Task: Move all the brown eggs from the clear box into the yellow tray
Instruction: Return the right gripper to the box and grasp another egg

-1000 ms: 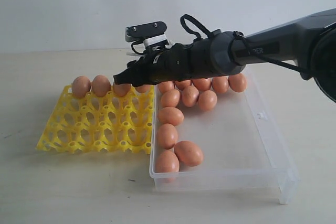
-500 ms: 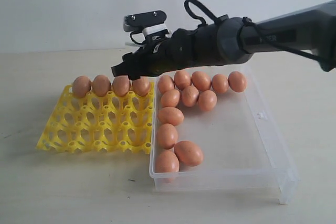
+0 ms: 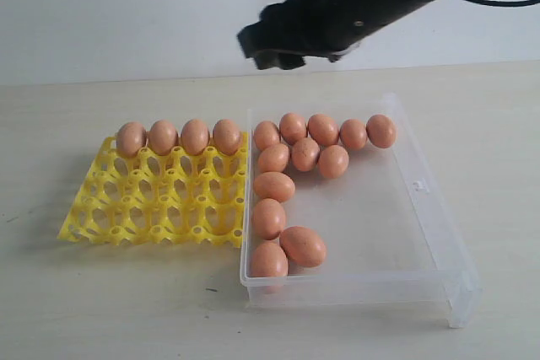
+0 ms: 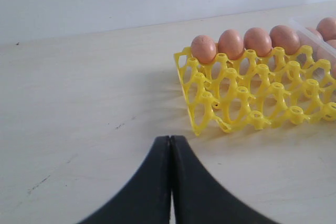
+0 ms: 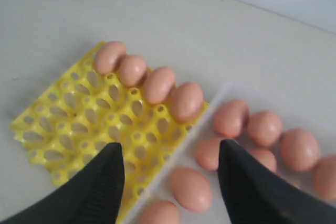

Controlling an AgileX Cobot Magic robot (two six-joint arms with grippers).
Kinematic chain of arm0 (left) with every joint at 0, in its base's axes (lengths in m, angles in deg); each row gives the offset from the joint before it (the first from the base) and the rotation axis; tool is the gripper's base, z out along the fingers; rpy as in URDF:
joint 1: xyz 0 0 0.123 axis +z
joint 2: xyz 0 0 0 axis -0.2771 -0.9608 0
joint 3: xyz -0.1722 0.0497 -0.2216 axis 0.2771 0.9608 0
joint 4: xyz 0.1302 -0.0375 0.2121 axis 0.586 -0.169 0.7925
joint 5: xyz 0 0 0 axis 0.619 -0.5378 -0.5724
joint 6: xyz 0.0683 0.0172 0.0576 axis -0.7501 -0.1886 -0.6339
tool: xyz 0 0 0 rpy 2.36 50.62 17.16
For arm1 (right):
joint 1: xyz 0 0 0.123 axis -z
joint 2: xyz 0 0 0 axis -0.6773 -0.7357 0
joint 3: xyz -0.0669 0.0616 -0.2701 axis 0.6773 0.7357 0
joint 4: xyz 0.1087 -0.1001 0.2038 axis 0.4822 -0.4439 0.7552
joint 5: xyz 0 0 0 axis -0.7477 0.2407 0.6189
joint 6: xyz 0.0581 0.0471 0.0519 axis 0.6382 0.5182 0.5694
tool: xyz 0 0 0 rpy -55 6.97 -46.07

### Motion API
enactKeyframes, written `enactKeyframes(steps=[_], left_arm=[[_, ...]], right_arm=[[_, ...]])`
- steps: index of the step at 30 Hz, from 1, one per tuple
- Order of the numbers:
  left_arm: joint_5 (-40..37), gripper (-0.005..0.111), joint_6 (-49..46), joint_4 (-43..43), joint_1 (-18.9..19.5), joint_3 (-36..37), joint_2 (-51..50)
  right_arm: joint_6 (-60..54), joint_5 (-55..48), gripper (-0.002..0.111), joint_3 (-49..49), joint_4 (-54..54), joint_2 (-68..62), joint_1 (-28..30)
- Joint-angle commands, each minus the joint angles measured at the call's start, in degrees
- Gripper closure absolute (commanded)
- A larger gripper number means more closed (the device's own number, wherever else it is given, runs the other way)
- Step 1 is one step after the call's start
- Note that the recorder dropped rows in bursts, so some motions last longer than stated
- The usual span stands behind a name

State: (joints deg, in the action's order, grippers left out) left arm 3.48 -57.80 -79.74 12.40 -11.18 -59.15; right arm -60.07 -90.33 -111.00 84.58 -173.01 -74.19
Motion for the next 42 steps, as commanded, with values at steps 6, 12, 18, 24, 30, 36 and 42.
enactKeyframes(steps=[6, 12, 18, 24, 30, 36, 42], left_arm=[[0.4, 0.107, 0.0, 0.1, -0.2, -0.2, 0.3], [0.4, 0.107, 0.0, 0.1, -0.2, -0.2, 0.3], [0.4, 0.107, 0.0, 0.1, -0.2, -0.2, 0.3], [0.4, 0.107, 0.0, 0.1, -0.2, -0.2, 0.3], [0.4, 0.107, 0.0, 0.1, -0.2, -0.2, 0.3], [0.4, 0.107, 0.0, 0.1, -0.2, -0.2, 0.3], [0.4, 0.107, 0.0, 0.1, -0.2, -0.2, 0.3]], right_arm=[[5.9, -9.8, 0.056, -0.6, 0.5, -7.6, 12.9], [5.5, -9.8, 0.056, -8.5, 0.7, -16.7, 14.2], [5.6, -10.2, 0.056, -16.2, -0.4, -24.4, 16.0], [5.6, -11.1, 0.056, -19.1, -0.8, -29.3, 17.6], [5.7, -8.8, 0.056, -21.3, -0.9, -33.5, 18.0], [6.0, -8.3, 0.056, -24.1, -2.4, -37.0, 18.7], [6.0, -8.3, 0.056, -24.1, -2.4, -39.9, 18.7]])
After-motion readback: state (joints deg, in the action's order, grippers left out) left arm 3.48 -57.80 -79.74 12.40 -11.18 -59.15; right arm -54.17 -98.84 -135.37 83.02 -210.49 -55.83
